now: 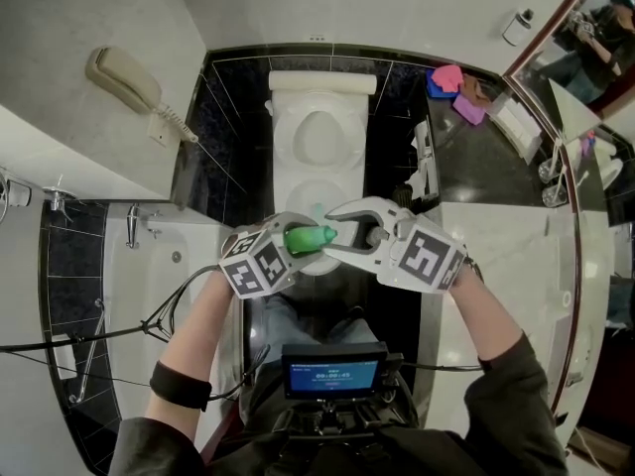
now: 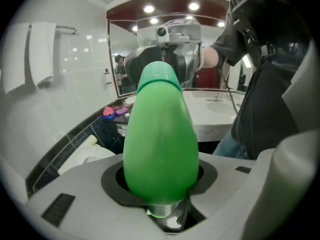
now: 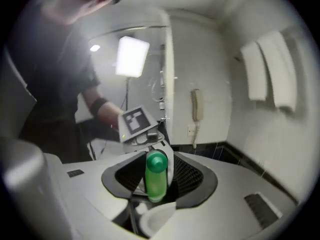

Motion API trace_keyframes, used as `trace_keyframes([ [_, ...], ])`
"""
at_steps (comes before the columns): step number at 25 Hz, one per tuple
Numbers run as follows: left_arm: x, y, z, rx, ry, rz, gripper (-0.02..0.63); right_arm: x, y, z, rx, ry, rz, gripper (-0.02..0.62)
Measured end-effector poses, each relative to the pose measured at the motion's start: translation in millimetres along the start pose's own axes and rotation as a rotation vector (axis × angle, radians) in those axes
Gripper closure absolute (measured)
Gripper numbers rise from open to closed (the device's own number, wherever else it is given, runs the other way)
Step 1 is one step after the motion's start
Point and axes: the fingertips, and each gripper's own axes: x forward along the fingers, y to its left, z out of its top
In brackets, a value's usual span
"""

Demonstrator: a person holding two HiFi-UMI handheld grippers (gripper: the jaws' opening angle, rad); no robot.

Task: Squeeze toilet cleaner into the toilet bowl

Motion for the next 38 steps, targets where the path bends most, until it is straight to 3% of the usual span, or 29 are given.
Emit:
trace_keyframes([
  [2,-3,-11,3,-0.004,-0.005,-0.093,0.427,1,12,7,-0.206,0.033,0.013,0.405],
  [5,-6,-21,8,0.031,0.008,-0.178,0.426,4,22,10,-0.323,0.032,0.049,0.407],
  [8,-8,-23,8,0.051,0.017,-0.211,0.428,6,28,5,-0.371,0.053,0.077,0.42],
  [13,-14,-26,11,0.074,0.029,-0.225,0.426,9,31,1,-0.346,0.048,0.086,0.439],
  [17,-9,-19,7,0.088,0.05,-0.138,0.426,9,24,2,-0.135,0.058,0.081,0.439],
  [23,2,2,-6,0.152,0.111,0.169,0.426,14,12,-26,0.422,0.038,0.026,0.443],
  [27,4,8,-9,0.226,0.143,0.323,0.425,15,16,-32,0.742,0.006,0.084,0.441],
  [32,4,9,-11,0.257,0.162,0.366,0.425,16,19,-35,0.88,-0.011,0.124,0.44],
  [34,4,8,-11,0.241,0.144,0.351,0.425,16,17,-31,0.868,-0.041,0.123,0.437],
  [35,3,6,-10,0.223,0.129,0.329,0.425,15,16,-27,0.812,-0.058,0.112,0.436],
  [36,2,3,-9,0.196,0.11,0.289,0.425,13,16,-21,0.704,-0.073,0.094,0.433],
  [38,-1,-7,-6,0.122,0.062,0.152,0.425,6,19,-5,0.349,-0.069,0.045,0.413],
])
